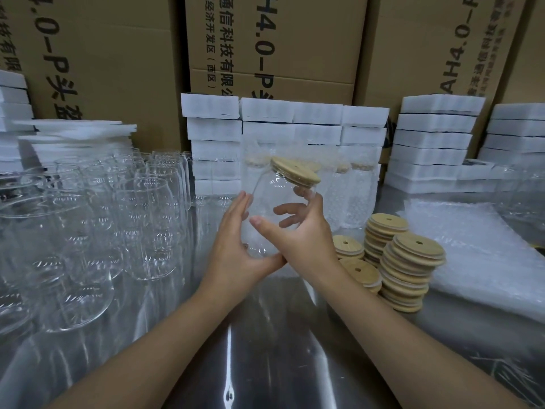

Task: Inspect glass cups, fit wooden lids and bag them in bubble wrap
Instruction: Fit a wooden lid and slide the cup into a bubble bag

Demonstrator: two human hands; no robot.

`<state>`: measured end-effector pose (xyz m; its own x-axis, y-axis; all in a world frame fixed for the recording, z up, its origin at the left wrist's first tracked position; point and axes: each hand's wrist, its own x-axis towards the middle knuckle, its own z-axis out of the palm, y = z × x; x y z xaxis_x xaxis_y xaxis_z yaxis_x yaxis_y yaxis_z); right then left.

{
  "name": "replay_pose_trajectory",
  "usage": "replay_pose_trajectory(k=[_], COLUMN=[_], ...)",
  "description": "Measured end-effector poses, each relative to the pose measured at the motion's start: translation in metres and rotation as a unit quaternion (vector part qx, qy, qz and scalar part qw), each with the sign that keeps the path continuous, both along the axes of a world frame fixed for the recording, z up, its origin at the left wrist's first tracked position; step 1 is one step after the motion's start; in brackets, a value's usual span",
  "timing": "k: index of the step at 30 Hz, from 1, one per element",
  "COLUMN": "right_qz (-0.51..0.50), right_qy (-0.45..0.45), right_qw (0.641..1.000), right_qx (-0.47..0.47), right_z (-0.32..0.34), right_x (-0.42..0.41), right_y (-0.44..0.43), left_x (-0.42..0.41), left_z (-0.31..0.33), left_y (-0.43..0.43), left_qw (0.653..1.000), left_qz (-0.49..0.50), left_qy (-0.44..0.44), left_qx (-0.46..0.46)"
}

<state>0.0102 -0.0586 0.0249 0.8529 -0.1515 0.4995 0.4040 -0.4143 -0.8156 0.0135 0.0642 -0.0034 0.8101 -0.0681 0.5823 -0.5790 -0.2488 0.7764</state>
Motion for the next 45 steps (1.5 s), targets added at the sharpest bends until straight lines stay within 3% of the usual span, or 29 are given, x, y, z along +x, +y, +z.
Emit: replay_pose_trajectory(k=[5, 10, 14, 29, 45], right_qz=[-0.014, -0.024, -0.029, -0.049, -0.062], right_qy=[-0.042, -0.075, -0.077, -0.087, -0.109], right_qw=[0.999, 0.993, 0.992, 0.990, 0.991], right_qx=[0.023, 0.083, 0.101, 0.099, 0.053], right_z=[0.002, 0.007, 0.009, 0.004, 0.003], right_x=[-0.004, -0.003, -0.002, 0.004, 0.003], right_y=[-0.002, -0.008, -0.009, -0.013, -0.014], left_x=[-0.001, 0.004, 0.002, 0.002, 0.003], left_z=[0.000, -0.002, -0.001, 0.002, 0.005], left_y=[0.002, 0.003, -0.003, -0.003, 0.003], left_qw=[0.997, 0.993, 0.968, 0.977, 0.972], left_qz=[0.069, 0.024, -0.048, -0.013, 0.011], left_qy=[-0.035, 0.093, 0.176, 0.065, 0.026], left_qx=[0.024, -0.065, -0.170, -0.203, -0.232])
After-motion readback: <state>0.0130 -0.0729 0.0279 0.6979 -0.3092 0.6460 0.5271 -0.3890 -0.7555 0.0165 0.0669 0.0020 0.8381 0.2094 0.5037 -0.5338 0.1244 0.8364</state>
